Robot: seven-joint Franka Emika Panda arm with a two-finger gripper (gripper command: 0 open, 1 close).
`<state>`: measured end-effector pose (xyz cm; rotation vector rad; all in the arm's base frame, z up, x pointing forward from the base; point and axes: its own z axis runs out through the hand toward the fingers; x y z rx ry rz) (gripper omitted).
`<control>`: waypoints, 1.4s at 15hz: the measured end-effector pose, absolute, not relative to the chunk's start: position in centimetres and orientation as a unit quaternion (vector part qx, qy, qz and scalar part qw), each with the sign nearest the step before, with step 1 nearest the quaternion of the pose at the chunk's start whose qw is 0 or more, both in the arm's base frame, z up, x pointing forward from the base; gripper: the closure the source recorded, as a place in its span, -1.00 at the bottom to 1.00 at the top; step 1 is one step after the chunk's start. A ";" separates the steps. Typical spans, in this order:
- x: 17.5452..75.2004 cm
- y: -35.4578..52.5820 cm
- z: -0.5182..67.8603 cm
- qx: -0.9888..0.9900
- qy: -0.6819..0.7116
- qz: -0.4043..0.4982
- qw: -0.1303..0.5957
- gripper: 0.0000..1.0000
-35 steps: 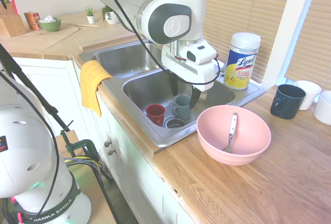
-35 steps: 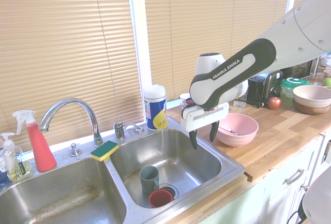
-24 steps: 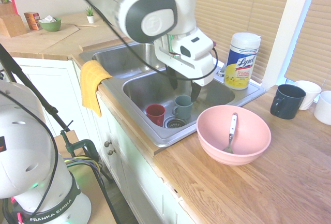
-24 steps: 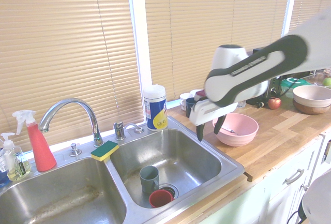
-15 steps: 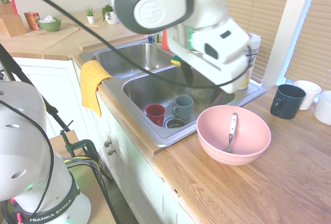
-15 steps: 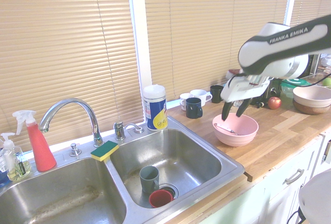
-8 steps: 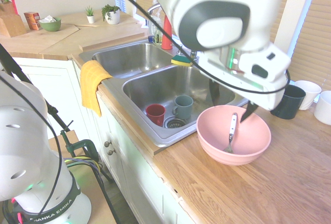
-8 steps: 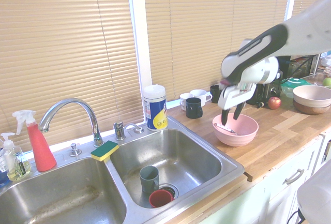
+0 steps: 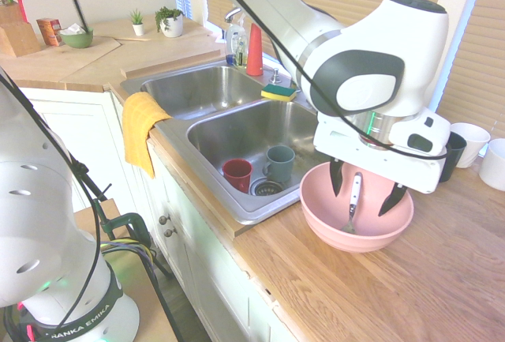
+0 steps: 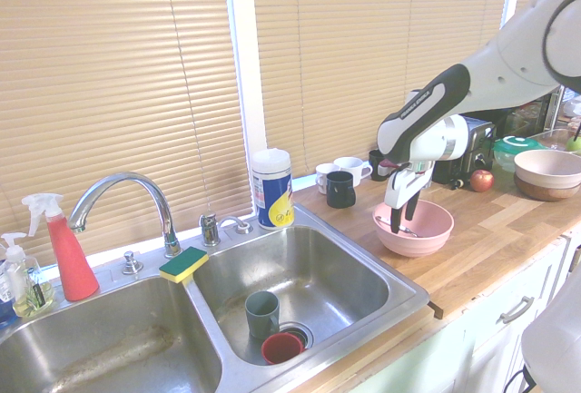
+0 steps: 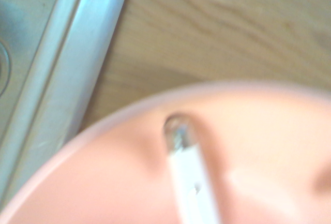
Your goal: Put the spoon into the sink
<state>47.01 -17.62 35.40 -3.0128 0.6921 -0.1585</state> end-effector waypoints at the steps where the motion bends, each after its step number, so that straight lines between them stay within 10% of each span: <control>1: 47.4 -17.4 35.0 -0.974 0.217 -0.054 0.025 1.00; 21: 49.0 -16.9 34.7 -0.978 0.195 -0.069 0.033 1.00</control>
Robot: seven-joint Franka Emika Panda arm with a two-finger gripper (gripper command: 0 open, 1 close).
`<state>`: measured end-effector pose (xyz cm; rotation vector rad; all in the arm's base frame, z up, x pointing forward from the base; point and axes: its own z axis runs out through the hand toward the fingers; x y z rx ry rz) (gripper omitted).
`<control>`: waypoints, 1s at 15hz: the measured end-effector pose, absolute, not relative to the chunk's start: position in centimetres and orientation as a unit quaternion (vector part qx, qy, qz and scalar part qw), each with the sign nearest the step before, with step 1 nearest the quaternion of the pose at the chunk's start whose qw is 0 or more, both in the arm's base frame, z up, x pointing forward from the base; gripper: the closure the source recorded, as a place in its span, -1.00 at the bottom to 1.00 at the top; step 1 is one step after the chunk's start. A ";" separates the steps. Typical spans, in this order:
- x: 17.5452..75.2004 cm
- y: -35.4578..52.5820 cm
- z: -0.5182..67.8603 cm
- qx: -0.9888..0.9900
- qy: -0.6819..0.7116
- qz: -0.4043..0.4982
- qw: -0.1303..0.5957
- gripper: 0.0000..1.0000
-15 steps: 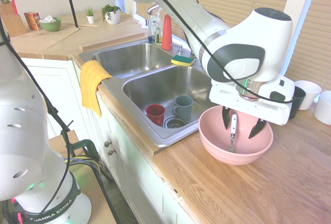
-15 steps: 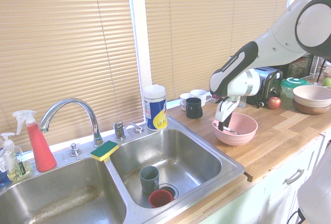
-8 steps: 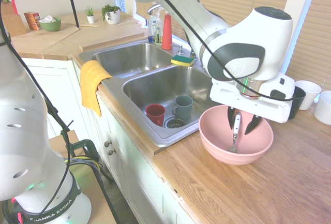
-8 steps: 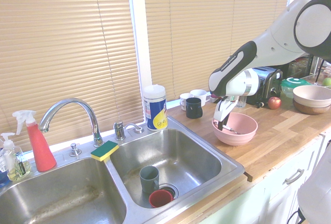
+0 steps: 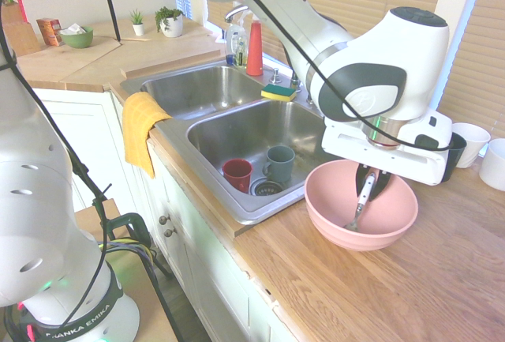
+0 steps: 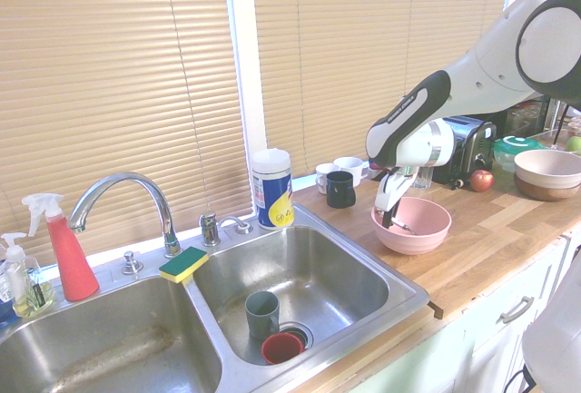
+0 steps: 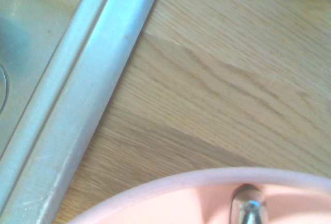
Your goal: Put the spoon into the sink
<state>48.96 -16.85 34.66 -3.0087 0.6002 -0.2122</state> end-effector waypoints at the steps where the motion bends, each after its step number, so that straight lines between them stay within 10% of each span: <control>1: 49.0 -16.9 34.7 -0.978 0.196 -0.069 0.034 1.00; 15: 46.1 -10.5 45.1 -0.976 0.155 -0.146 0.038 1.00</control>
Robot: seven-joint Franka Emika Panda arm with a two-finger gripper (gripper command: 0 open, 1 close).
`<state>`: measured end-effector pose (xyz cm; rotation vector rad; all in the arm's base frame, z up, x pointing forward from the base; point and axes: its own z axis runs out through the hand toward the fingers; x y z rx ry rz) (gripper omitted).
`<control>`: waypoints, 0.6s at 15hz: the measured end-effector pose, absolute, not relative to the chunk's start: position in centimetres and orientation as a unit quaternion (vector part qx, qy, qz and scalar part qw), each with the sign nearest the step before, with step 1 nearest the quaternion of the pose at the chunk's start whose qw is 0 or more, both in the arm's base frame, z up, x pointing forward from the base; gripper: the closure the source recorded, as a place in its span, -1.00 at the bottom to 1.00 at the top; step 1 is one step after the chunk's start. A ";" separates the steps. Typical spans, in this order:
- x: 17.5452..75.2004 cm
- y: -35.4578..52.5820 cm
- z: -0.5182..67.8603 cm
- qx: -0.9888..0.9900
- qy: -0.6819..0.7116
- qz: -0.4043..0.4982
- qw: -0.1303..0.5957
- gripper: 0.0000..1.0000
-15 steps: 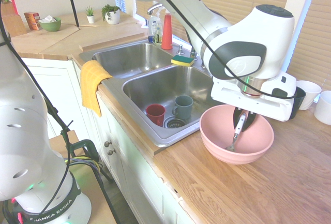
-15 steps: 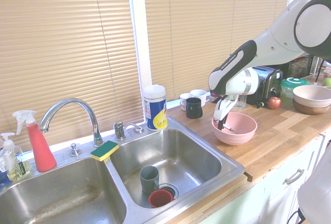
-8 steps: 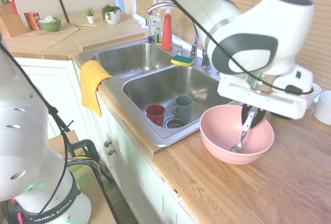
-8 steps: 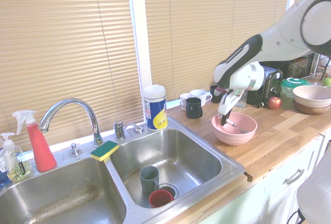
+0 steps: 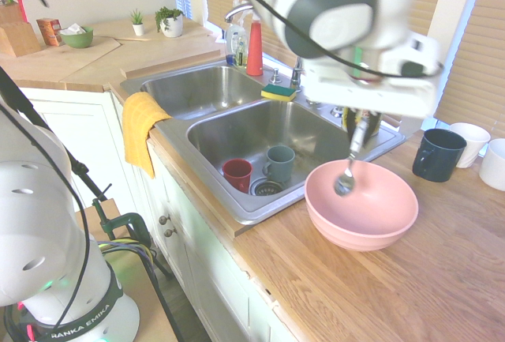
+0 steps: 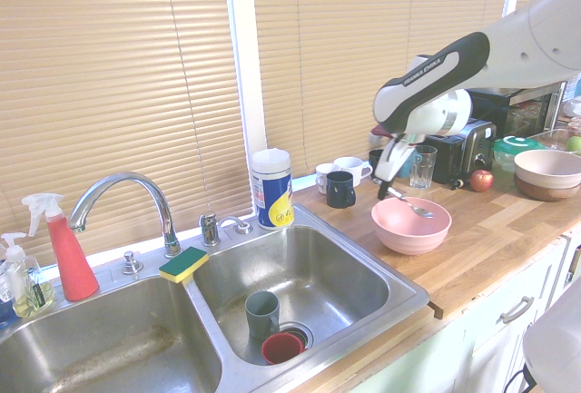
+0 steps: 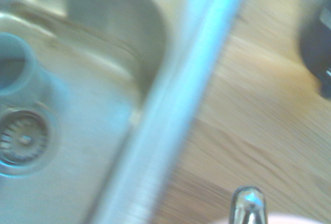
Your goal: Put the spoon into the sink
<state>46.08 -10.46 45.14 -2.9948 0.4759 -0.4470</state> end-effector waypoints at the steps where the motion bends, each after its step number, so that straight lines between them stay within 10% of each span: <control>1: 45.5 -8.4 45.8 -0.977 0.151 -0.150 0.035 1.00; 9: 45.5 6.0 43.3 -0.983 0.101 -0.151 0.005 1.00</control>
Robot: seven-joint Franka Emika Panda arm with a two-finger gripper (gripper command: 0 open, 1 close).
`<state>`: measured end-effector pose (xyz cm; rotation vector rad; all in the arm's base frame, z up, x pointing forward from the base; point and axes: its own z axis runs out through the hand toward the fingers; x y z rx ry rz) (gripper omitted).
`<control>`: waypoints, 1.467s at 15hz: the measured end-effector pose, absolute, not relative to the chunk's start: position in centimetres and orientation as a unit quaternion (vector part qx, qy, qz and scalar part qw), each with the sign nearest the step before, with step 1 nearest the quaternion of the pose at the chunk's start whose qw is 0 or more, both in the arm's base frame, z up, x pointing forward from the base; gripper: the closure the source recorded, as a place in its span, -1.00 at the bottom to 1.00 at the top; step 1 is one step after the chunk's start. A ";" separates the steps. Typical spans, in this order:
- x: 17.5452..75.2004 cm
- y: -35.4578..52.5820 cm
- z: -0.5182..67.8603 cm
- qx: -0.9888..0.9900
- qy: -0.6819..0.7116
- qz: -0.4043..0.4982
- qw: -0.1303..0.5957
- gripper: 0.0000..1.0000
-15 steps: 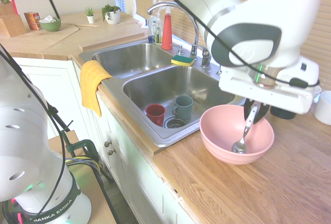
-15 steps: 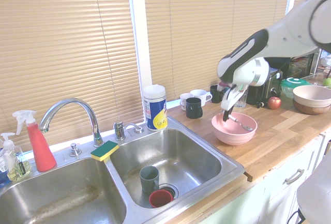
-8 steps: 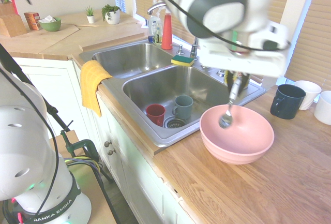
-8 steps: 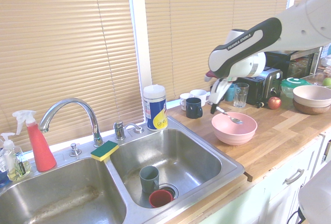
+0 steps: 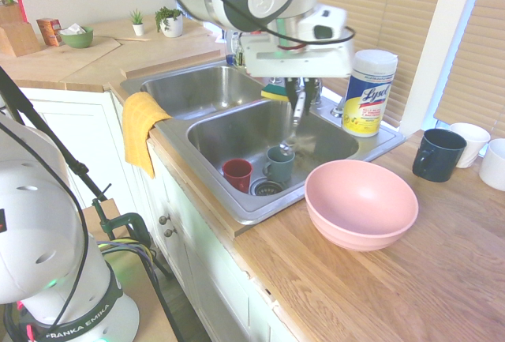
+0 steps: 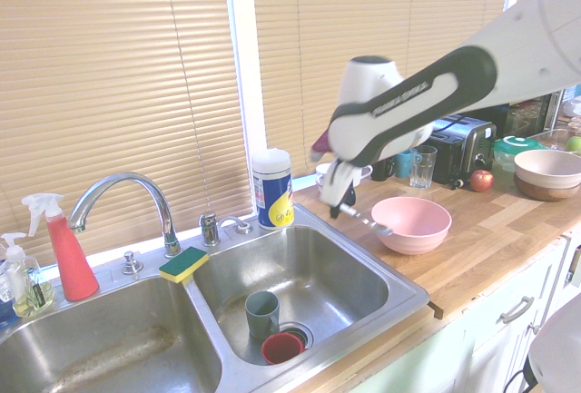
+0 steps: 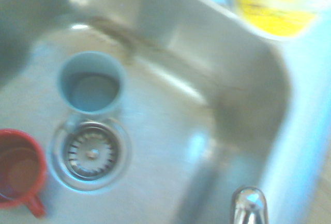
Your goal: Put the spoon into the sink
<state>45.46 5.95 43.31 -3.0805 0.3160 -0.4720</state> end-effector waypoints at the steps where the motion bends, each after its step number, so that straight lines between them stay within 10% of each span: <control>1: 45.9 7.5 42.0 -0.984 0.102 -0.149 0.001 1.00; 22: 59.1 10.9 14.4 -0.990 0.056 -0.070 -0.113 1.00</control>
